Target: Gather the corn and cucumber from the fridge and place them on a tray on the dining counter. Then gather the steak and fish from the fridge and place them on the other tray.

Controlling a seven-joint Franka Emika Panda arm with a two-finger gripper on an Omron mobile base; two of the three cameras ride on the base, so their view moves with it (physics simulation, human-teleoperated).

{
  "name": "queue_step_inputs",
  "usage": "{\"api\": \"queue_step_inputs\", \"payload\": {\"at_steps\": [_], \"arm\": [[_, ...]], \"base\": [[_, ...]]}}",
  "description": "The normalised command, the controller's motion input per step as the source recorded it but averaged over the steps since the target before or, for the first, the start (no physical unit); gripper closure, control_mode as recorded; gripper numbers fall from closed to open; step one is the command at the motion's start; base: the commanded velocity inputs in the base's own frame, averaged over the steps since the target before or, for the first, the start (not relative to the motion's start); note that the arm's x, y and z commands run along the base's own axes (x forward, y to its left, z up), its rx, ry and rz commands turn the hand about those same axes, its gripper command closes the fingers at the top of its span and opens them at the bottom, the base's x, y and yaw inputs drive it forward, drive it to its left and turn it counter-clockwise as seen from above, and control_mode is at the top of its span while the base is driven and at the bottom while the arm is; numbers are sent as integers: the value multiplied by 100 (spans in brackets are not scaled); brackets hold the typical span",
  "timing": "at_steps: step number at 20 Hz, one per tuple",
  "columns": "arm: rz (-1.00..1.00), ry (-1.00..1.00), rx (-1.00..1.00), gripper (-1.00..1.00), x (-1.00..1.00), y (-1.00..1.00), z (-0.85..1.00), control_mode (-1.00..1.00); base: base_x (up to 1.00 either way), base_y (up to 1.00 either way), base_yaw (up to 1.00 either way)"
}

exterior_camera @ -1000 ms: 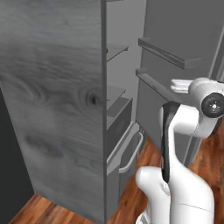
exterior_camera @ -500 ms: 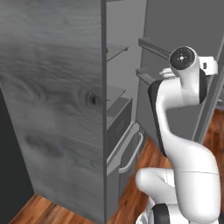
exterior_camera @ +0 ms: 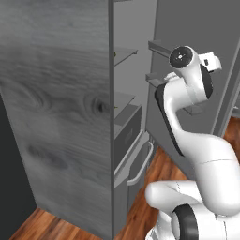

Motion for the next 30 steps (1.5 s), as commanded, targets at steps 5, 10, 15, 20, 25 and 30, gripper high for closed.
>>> {"api": "queue_step_inputs", "payload": {"at_steps": [5, 10, 15, 20, 25, 30], "arm": [[17, 0, -18, -100, 38, -19, -10, -100], [14, 1, -14, -100, 50, -31, -2, -100], [7, 11, -11, -100, 68, -41, 0, -100], [3, 13, -6, -100, 69, -61, 0, -100], [2, 9, -2, -100, 67, -78, 0, -100], [5, 1, 0, -100, 71, -100, -9, -100]], "base": [[0, 0, 0], [0, 0, 0], [0, 0, 0], [0, 0, 0], [0, 0, 0], [0, 0, 0]]}}
